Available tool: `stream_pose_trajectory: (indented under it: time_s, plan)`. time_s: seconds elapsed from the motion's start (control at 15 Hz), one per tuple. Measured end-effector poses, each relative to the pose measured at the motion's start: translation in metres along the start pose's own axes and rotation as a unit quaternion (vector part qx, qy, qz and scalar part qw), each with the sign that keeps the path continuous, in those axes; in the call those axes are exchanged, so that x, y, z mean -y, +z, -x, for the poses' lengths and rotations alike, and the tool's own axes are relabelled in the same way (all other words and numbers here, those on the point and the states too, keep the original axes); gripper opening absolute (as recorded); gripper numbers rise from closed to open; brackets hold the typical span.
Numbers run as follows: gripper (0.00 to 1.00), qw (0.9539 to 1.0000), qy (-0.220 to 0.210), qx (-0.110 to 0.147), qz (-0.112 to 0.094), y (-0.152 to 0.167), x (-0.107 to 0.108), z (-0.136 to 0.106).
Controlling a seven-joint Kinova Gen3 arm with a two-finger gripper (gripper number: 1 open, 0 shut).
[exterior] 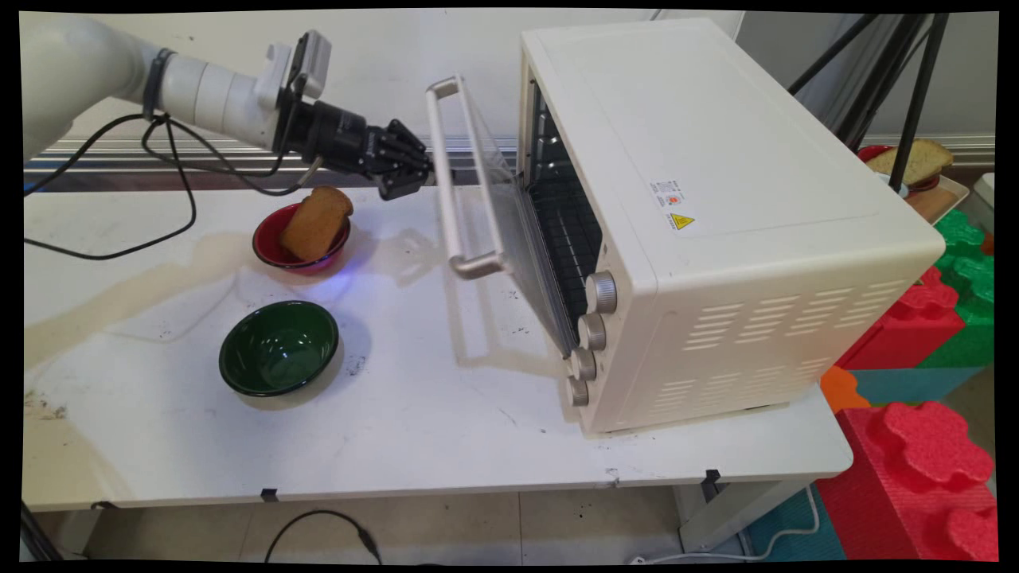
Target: Close the oven
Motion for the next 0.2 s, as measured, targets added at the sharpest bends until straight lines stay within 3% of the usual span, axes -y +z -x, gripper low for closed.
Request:
stream_pose_trajectory:
  time_s: [0.2]
  plan:
    - [0.0, 1.0, 0.003, -0.005, -0.003, 0.0066, 0.0048, -0.0085]
